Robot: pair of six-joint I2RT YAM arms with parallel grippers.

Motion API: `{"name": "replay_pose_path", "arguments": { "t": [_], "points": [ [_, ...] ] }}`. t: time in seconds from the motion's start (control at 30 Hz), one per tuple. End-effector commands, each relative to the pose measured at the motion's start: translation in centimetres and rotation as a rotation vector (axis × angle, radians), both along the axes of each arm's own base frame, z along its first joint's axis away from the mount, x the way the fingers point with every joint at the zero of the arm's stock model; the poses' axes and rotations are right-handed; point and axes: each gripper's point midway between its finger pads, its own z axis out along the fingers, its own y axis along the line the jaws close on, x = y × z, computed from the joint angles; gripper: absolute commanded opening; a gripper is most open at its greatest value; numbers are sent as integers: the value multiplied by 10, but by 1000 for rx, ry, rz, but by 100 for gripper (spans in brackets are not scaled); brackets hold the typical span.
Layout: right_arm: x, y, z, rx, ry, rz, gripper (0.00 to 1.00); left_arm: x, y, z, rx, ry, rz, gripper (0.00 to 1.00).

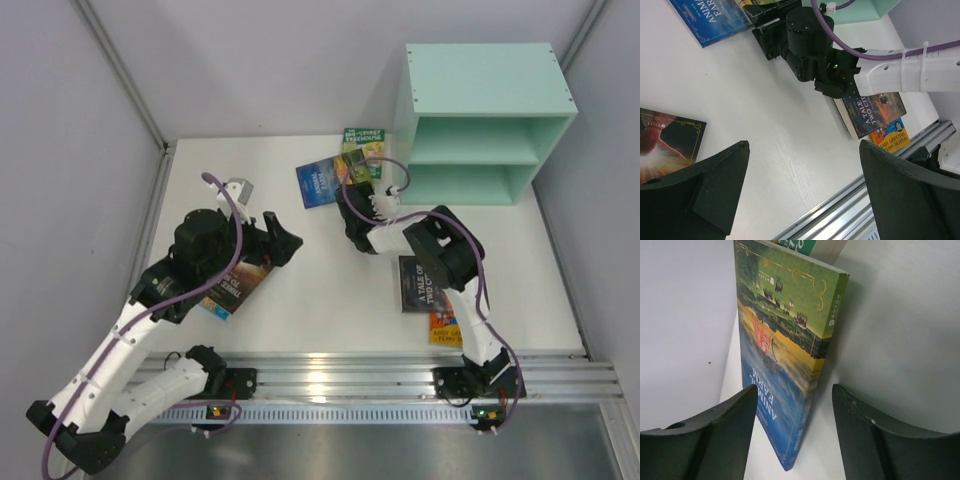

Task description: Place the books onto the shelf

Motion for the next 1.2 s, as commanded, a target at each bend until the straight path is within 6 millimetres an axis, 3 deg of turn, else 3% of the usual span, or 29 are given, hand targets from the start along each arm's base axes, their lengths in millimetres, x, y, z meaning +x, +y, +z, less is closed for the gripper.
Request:
{"name": "replay_pose_path", "arguments": {
  "t": [0.0,0.23,0.37,0.43,0.47,0.5,0.57,0.6,0.63,0.67,0.7,0.73,0.8,0.83,0.87,0.9,0.93,0.97,1.0,1.03,1.07,1.1,1.13,1.17],
  "points": [
    [15,0,-7,40,-3,-15,62,7,1,7,9,-39,14,96],
    [26,-1,-23,48,21,-11,59,13,3,10,23,-55,28,96],
    [28,-4,-28,55,18,-10,47,14,4,14,23,-66,36,96],
    [27,-6,-33,44,14,10,34,14,4,14,24,-67,37,96],
    [31,-4,-23,63,-32,23,25,15,4,14,22,-67,41,96],
    [28,-8,-24,57,-43,32,21,14,4,15,21,-66,38,96],
    [31,-5,-6,69,-127,82,14,13,3,16,15,-66,32,96],
    [25,-9,-10,61,-135,99,9,12,3,18,10,-67,30,96],
    [25,-4,9,80,-211,144,5,11,2,19,7,-66,26,95],
    [24,-6,16,84,-240,166,0,10,3,18,9,-64,24,95],
    [16,-10,12,77,-242,190,0,10,3,19,9,-64,26,95],
    [11,-4,36,92,-314,240,0,9,4,21,6,-69,27,95],
    [-3,-7,41,87,-336,288,0,9,7,21,8,-72,38,95],
    [-12,0,62,104,-385,342,0,9,7,22,7,-75,39,95],
    [-19,1,69,108,-399,371,0,9,7,24,4,-80,41,95],
    [-32,-2,63,101,-382,396,0,8,8,24,6,-80,42,95],
    [-43,1,87,121,-425,438,0,8,9,24,9,-80,44,95],
    [-52,1,92,122,-433,458,0,8,10,25,11,-81,50,95],
    [-68,-5,82,108,-403,476,0,8,11,26,9,-84,53,95],
    [-79,-7,105,121,-443,499,0,7,11,27,10,-83,53,95],
    [-88,-11,108,124,-442,508,0,6,12,27,10,-83,53,95],
    [-104,-19,97,116,-408,517,0,6,13,28,7,-86,56,95],
    [-115,-23,120,131,-450,532,0,4,13,29,6,-85,54,95],
    [-124,-27,123,134,-451,543,0,4,14,28,6,-85,57,95]
  ]
}}
